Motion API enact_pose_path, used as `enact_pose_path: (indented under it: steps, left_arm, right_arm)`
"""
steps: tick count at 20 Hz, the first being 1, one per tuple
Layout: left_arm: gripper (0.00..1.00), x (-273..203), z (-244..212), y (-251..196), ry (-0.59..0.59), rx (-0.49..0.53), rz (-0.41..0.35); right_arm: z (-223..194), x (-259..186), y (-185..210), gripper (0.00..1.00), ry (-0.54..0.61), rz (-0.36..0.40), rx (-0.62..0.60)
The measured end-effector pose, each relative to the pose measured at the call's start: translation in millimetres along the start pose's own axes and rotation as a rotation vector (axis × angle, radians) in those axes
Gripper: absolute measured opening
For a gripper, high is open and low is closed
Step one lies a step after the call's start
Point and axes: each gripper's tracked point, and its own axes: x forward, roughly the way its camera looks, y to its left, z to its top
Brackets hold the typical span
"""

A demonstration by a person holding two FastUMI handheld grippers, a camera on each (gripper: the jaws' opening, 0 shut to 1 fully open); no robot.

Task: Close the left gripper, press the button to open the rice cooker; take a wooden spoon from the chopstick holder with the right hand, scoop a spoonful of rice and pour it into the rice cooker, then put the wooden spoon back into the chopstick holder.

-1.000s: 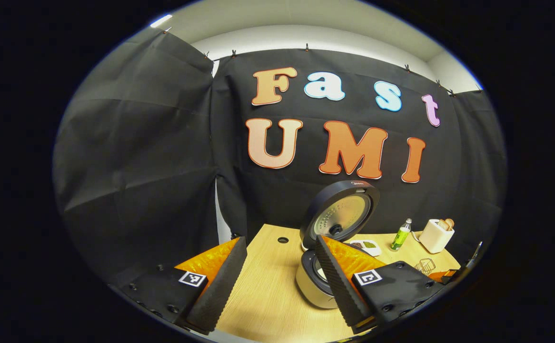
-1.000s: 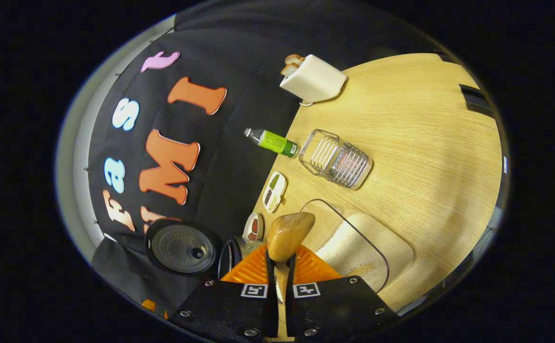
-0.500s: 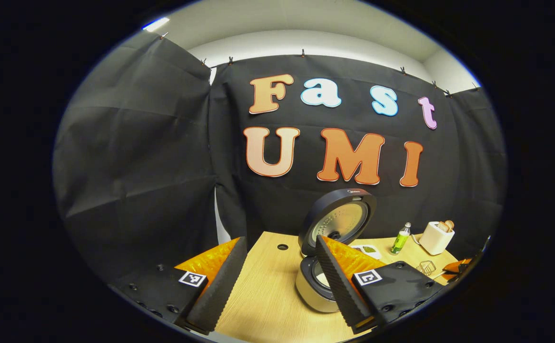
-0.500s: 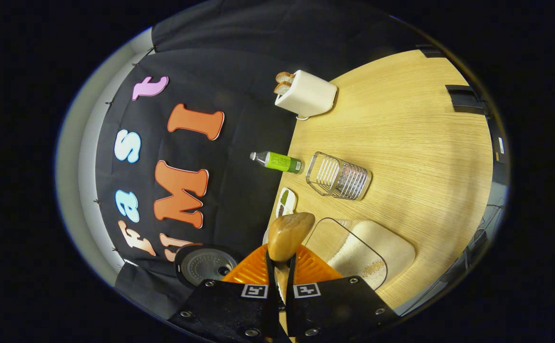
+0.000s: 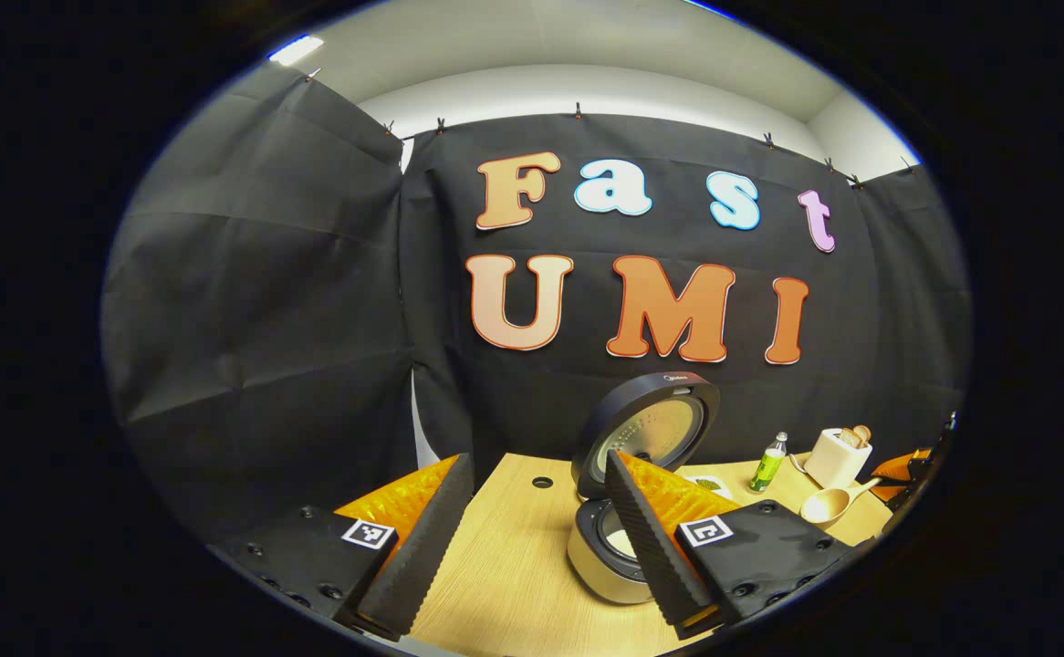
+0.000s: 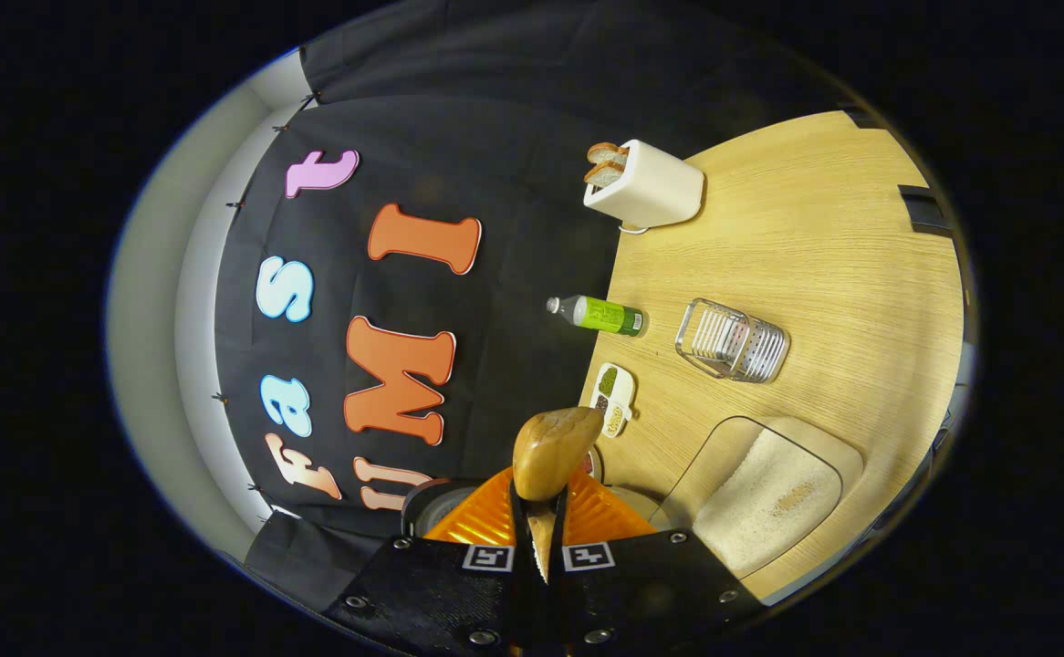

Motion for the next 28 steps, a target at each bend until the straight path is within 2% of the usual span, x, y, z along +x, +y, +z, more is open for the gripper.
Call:
enact_pose_path:
  steps: [4,5,7,9,12,15,17,18,21,22,24,25,26,28]
  left_arm:
    - [1.00,-2,-6,6,0.007,-0.019,0.014]
    - [0.94,-3,-8,6,0.009,-0.017,0.014]
    - [1.00,-5,-12,10,0.008,-0.007,0.023]
    - [1.00,-6,-17,14,0.016,-0.013,0.029]
    - [0.94,-7,-20,23,0.022,-0.033,0.042]
    - [0.98,-6,-22,38,0.022,-0.031,0.067]
    - [0.94,-5,-22,46,0.021,-0.030,0.082]
    - [0.98,-4,-22,50,0.021,-0.030,0.089]
    - [0.98,-3,-23,61,0.021,-0.025,0.109]
    - [0.94,-1,-22,64,0.019,-0.020,0.116]
    - [0.94,0,-22,71,0.022,-0.010,0.131]
    - [0.98,-1,-24,73,0.026,-0.008,0.137]
    - [0.94,-1,-25,76,0.029,-0.007,0.143]
    - [0.94,1,-25,83,0.034,-0.006,0.155]
  right_arm:
    - [-14,15,29,0.05,0.016,0.013,-0.029]
    - [-18,19,35,0.05,0.020,0.017,-0.041]
    - [-27,31,49,0.05,0.030,0.023,-0.055]
    - [-39,43,66,0.05,0.043,0.032,-0.068]
    - [-59,61,85,0.05,0.062,0.040,-0.096]
    - [-77,81,100,0.05,0.067,0.048,-0.141]
    - [-86,91,106,0.05,0.068,0.047,-0.191]
    - [-90,96,109,0.05,0.065,0.044,-0.221]
    - [-101,109,112,0.05,0.050,0.031,-0.313]
    - [-105,113,114,0.05,0.043,0.027,-0.343]
    - [-110,122,118,0.05,0.032,0.021,-0.405]
    - [-112,125,119,0.05,0.028,0.021,-0.434]
    - [-115,125,119,0.05,0.024,0.021,-0.461]
    - [-121,131,125,0.06,0.016,0.024,-0.503]
